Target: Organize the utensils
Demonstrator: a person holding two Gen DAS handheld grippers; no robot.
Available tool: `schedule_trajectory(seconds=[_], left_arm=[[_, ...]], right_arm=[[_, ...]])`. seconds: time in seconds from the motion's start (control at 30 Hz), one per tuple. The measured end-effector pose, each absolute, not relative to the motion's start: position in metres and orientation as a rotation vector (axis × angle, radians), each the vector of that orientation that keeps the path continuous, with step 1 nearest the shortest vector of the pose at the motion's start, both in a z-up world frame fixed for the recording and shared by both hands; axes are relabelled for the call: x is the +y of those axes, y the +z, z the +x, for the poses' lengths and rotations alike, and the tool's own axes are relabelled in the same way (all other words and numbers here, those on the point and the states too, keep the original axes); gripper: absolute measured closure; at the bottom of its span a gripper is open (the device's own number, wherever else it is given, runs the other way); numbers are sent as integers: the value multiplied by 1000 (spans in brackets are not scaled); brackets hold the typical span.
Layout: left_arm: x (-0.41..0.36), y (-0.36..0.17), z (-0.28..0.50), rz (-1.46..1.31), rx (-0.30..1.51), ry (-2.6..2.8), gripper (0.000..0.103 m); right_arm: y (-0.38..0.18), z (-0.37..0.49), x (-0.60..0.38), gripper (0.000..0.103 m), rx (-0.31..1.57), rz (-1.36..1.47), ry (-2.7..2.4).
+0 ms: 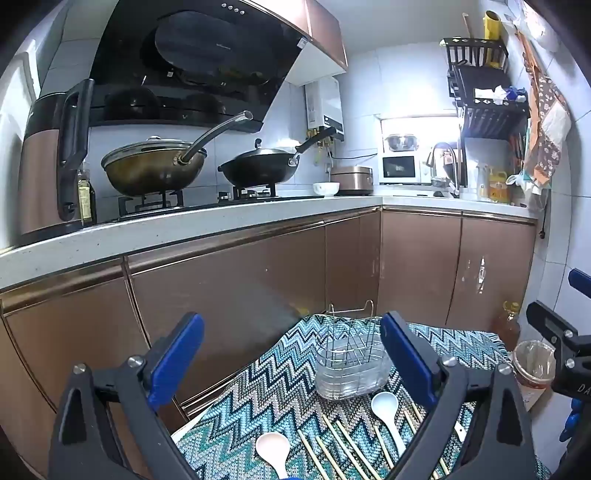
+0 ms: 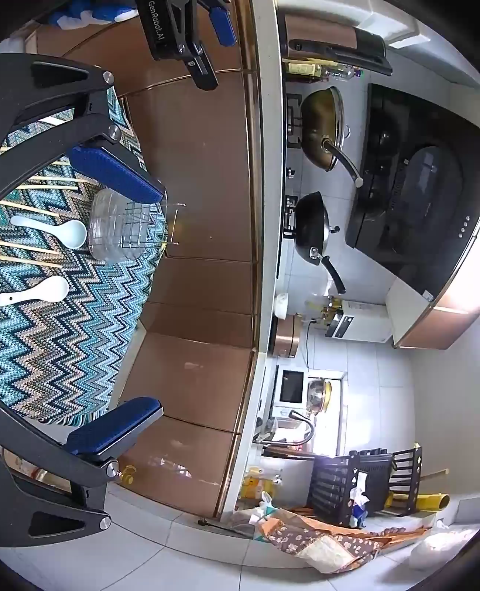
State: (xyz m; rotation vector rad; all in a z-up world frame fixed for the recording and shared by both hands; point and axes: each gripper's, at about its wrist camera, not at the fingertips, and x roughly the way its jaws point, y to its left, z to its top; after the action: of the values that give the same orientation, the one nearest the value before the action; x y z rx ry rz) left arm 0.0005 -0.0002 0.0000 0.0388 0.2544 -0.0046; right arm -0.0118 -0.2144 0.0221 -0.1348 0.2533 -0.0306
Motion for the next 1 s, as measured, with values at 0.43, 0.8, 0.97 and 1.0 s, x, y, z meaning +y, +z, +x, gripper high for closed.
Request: schedule_trajectory(seconds=[0.43,0.8,0.97,1.0], left_arm=[[-3,-1,9,55,249,-8,7],[-11,1,5,40,242,-9,7],[-11,0,5,28,247,-11,7],[-11,0,5,27,248,-10,7]], right_arm=[[25,2,-221,0,251,-125,-30],[23,-2,-223,0,250,-121,-28],[20,-3,-225,0,251,-117,-27],[20,-3,-225,0,251,-116,-27]])
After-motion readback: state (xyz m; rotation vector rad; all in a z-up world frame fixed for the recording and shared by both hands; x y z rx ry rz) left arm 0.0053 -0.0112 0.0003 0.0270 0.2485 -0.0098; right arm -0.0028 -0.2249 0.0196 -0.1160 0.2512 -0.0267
